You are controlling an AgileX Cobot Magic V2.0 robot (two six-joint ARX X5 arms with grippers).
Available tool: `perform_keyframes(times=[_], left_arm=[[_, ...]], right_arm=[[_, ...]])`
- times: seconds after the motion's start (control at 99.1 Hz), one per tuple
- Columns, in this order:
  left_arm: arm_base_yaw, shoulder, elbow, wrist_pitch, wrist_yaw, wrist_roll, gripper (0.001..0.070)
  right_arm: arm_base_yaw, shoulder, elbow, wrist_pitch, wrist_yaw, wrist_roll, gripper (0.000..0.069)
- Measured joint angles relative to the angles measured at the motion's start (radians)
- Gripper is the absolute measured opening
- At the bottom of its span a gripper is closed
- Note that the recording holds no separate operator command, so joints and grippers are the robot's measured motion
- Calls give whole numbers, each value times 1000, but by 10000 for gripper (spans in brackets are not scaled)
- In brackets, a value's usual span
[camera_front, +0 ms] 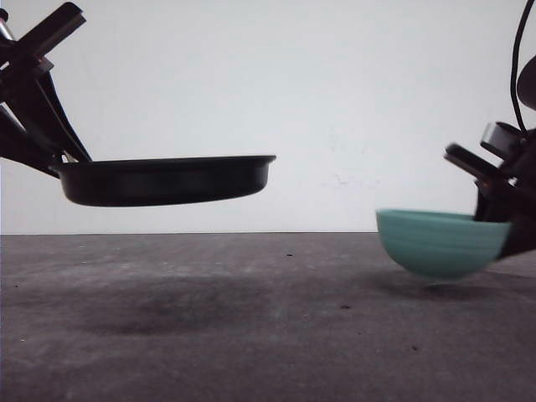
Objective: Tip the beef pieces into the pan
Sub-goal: 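Grasp the mint-green bowl rim with the right gripper and lift it, then tilt the bowl over the held pan to pour the beef cubes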
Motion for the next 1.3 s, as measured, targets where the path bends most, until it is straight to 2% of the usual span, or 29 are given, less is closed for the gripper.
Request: perform_keyframes(times=[0.262, 0.514, 0.646, 0.777, 0.867, 1.049, 1.301], left_arm=[[-19, 2, 0, -12, -7, 14, 52], [-72, 34, 0, -6, -14, 15, 52], [-73, 35, 0, -8, -9, 15, 52], [-72, 35, 0, -14, 18, 15, 52], [-72, 35, 0, -19, 37, 15, 52], [-70, 35, 23, -47, 37, 15, 52], [-66, 35, 68, -46, 36, 14, 52]], right_arm=[[78, -126, 56, 10, 12, 80, 36], [399, -209, 296, 18, 137, 111, 36], [559, -210, 381, 21, 242, 79, 35], [669, -212, 386, -16, 402, 11, 35], [707, -211, 385, -87, 512, -50, 35], [751, -200, 383, -164, 688, -159, 35], [849, -189, 378, -139, 953, -234, 35]])
